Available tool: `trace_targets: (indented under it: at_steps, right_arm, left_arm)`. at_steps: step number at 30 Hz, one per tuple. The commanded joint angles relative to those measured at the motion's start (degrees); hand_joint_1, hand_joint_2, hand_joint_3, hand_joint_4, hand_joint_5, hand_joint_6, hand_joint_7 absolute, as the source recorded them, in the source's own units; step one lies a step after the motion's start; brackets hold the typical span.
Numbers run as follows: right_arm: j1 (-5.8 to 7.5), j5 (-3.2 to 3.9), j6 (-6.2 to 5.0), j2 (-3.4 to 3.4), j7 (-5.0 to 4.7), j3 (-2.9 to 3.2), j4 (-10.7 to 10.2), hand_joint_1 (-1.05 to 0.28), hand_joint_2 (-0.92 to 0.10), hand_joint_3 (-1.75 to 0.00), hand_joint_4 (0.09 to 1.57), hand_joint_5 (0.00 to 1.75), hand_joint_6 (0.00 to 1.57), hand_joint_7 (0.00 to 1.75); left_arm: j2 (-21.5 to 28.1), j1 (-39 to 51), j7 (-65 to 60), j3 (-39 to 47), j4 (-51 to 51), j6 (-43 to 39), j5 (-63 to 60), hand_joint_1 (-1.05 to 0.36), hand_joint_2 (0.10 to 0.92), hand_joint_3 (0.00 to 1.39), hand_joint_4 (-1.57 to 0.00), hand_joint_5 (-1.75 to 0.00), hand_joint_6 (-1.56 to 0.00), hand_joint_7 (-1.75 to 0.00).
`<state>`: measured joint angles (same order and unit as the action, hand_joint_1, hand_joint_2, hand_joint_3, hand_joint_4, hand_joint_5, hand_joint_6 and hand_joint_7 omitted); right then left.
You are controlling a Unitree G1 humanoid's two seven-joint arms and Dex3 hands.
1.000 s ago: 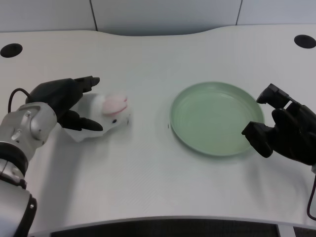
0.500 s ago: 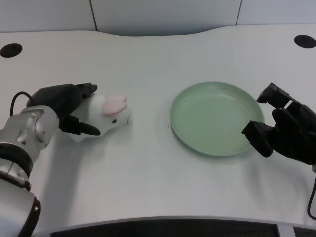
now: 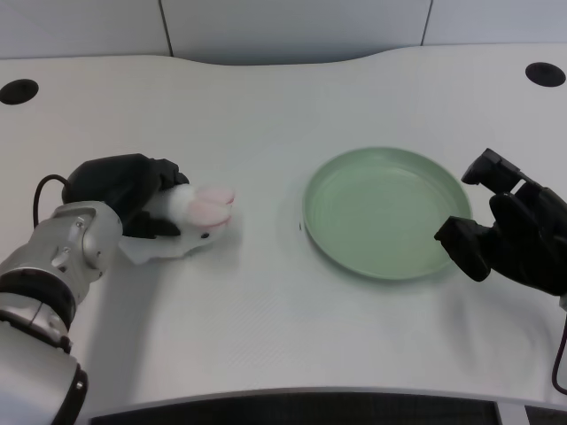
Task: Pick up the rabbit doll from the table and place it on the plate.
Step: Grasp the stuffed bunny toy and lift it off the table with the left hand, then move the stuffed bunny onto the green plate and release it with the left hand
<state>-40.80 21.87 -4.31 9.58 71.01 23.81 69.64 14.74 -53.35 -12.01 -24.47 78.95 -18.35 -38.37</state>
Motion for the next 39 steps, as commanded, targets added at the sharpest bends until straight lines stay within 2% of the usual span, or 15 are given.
trace_targets:
  at_steps: [1, 5, 7, 10, 12, 16, 19, 26, 27, 28, 30, 36, 39]
  right_arm:
    - [0.34, 0.88, 0.19, 0.46, 0.4, 0.24, -0.4, -0.55, -0.92, -0.09, 1.04, 1.75, 0.79, 1.75]
    - [0.35, 0.93, 0.04, 0.44, 0.34, 0.04, -0.5, -0.55, -0.92, -0.1, 1.05, 1.75, 0.8, 1.75]
    - [0.39, 0.88, -0.1, 0.42, 0.31, -0.11, -0.6, -0.55, -0.92, -0.1, 1.05, 1.75, 0.8, 1.75]
    - [0.41, 0.97, 0.04, 0.38, 0.31, -0.08, -0.6, -0.55, -0.92, -0.1, 1.05, 1.75, 0.8, 1.75]
    - [0.42, 1.12, 0.21, 0.32, 0.31, 0.04, -0.5, -0.55, -0.92, -0.1, 1.04, 1.75, 0.8, 1.75]
    - [0.5, 0.8, -0.32, 0.29, -0.16, -0.23, -0.8, -0.55, -0.92, -0.1, 1.04, 1.75, 0.8, 1.75]
    - [0.47, 1.06, -0.11, 0.18, 0.03, -0.06, -0.9, -0.55, -0.92, -0.1, 1.04, 1.75, 0.8, 1.75]
    - [0.47, 1.09, -0.08, 0.16, 0.06, -0.03, -0.9, -0.54, -0.92, -0.1, 1.05, 1.75, 0.8, 1.75]
    - [0.48, 1.0, -0.42, 0.1, 0.29, -0.14, -0.9, -0.54, -0.92, -0.1, 1.05, 1.75, 0.8, 1.75]
    - [0.48, 0.93, -0.67, 0.05, 0.46, -0.22, -1.0, -0.56, -0.92, -0.1, 1.04, 1.75, 0.8, 1.75]
    - [0.47, 0.95, -1.0, -0.08, 0.83, -0.26, -0.9, -0.57, -0.92, -0.1, 1.04, 1.75, 0.79, 1.75]
    - [0.52, 0.88, -1.12, -0.31, 0.46, -0.4, -1.2, -0.57, -0.92, -0.1, 1.03, 1.75, 0.79, 1.75]
    - [0.48, 0.91, -1.37, -0.51, 0.68, -0.45, -1.3, -0.58, -0.92, -0.09, 1.05, 1.75, 0.81, 1.75]
  left_arm:
    - [0.6, 0.6, 0.7, 0.5, 0.7, -0.1, 0.3, -0.15, 0.902, 0.0, -0.66, -0.75, -0.94, -0.29]
    - [0.7, -1.0, -0.5, 2.8, 0.4, -1.0, 2.3, -0.16, 0.902, 0.0, -0.68, -0.73, -0.95, -0.28]
    - [0.8, -1.7, 0.0, 3.7, 0.3, -1.3, 2.7, -0.16, 0.916, 0.0, -0.75, -0.53, -0.98, -0.23]
    - [0.9, -2.7, 0.0, 4.4, 0.1, -2.2, 3.3, -0.15, 0.92, 0.0, -0.79, -0.45, -0.99, -0.21]
    - [1.0, -4.2, -0.2, 5.3, -0.1, -3.5, 4.0, -0.14, 0.912, 0.0, -0.84, -0.44, -1.01, -0.21]
    - [0.7, -7.2, -0.6, 6.3, -0.3, -4.9, 4.2, -0.11, 0.903, 0.0, -0.89, -0.45, -1.03, -0.2]
    - [0.2, -8.7, -1.5, 6.6, -0.5, -6.9, 4.0, -0.08, 0.874, 0.0, -0.94, -0.49, -1.06, -0.21]
    - [0.1, -8.9, -1.7, 6.9, -0.2, -7.3, 3.7, -0.08, 0.867, 0.0, -0.94, -0.53, -1.08, -0.19]
    - [-2.2, -10.0, -0.3, 7.7, -0.5, -8.3, 5.0, -0.08, 0.867, 0.0, -0.94, -0.53, -1.08, -0.19]
    - [-3.9, -10.8, 0.7, 8.3, -0.8, -9.1, 5.9, -0.1, 0.885, 0.0, -0.83, -0.8, -1.08, -0.21]
    - [-7.5, -11.8, 2.0, 8.4, -1.1, -10.5, 6.8, -0.13, 0.896, 0.0, -0.71, -1.08, -1.07, -0.26]
    - [-11.0, -11.8, 1.9, 7.3, -1.0, -11.9, 6.2, -0.11, 0.876, 0.0, -0.71, -1.13, -1.08, -0.3]
    - [-13.6, -11.8, 2.0, 6.1, -1.1, -12.1, 5.5, -0.14, 0.869, 0.0, -0.7, -1.21, -1.06, -0.35]
